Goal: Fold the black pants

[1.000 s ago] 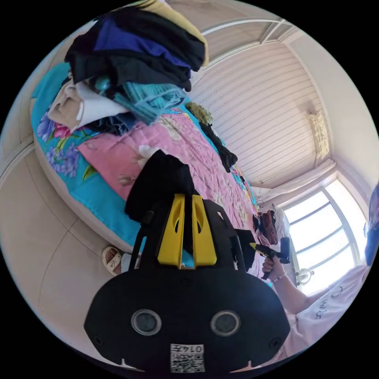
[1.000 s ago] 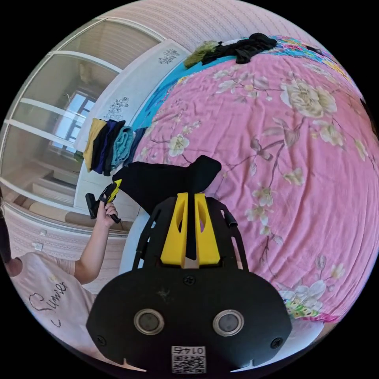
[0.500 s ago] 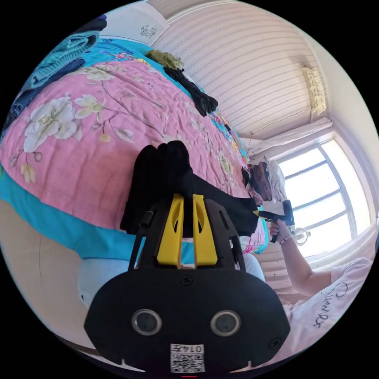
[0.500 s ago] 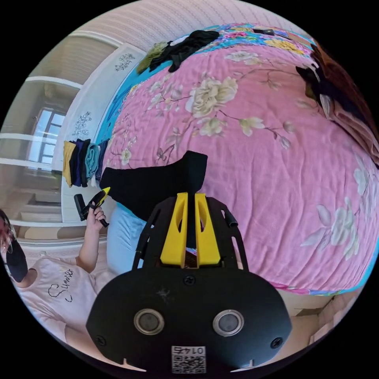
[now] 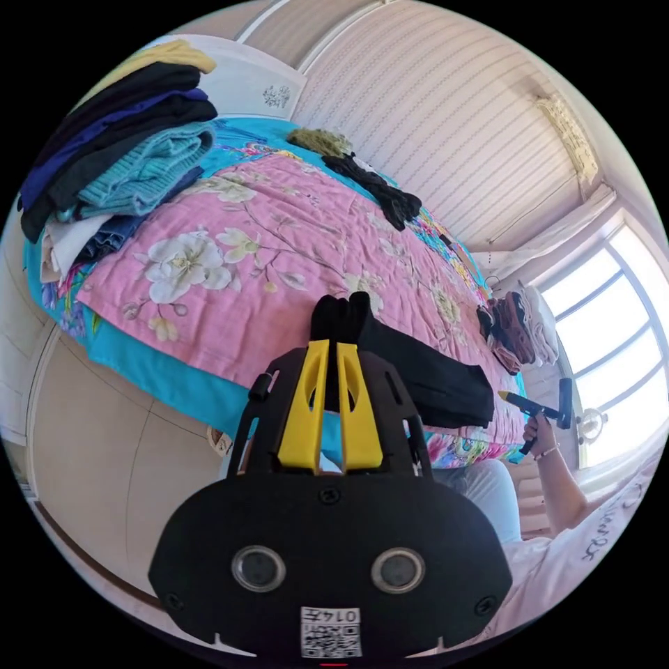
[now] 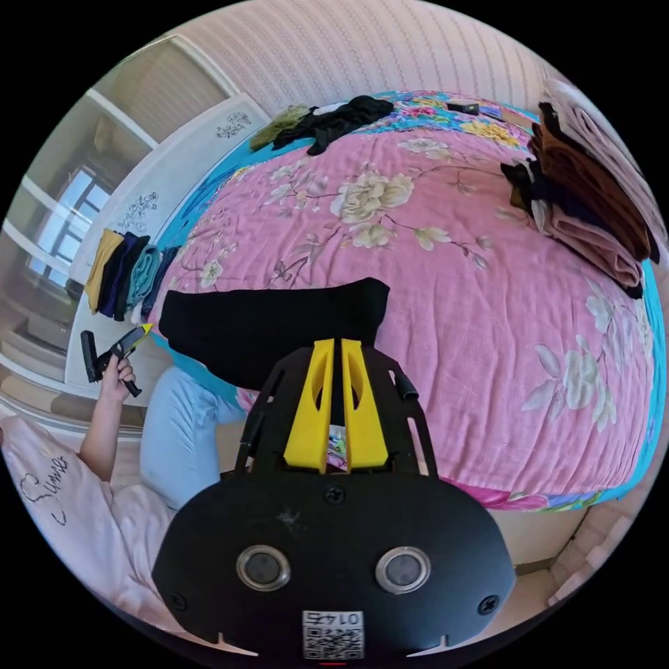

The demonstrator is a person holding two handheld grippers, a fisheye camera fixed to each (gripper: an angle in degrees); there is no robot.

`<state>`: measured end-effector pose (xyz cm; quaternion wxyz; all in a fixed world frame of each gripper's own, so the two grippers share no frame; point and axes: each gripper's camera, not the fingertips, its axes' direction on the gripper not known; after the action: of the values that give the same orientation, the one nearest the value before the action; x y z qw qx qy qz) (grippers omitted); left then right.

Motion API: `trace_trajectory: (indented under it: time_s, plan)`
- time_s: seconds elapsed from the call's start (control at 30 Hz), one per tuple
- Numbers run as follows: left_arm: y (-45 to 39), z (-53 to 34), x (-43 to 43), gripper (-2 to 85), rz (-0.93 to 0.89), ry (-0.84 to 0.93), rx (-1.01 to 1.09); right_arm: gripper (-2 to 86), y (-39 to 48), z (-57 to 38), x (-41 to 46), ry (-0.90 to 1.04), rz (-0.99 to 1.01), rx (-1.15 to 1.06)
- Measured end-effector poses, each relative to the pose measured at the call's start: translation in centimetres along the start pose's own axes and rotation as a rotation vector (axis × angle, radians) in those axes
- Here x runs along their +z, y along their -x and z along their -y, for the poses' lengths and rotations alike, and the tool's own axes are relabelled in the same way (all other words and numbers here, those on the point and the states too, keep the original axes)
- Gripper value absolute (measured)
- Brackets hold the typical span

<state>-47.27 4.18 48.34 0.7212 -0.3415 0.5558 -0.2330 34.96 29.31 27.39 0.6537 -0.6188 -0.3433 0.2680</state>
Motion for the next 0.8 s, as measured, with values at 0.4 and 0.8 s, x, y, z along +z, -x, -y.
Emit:
trace_trajectory:
  time_s: [0.4, 0.8]
  plan:
    - [0.9, -1.3, 11.8, 2.5, 0.032, 0.153, 0.106, 4.0, -3.5, -6.5, 0.2, -0.004, 0.261, 0.273]
    - [0.7, -6.2, 14.7, -0.7, 0.298, 0.129, 0.316, 0.5, -2.8, -10.9, -3.6, -0.062, 0.239, 0.337]
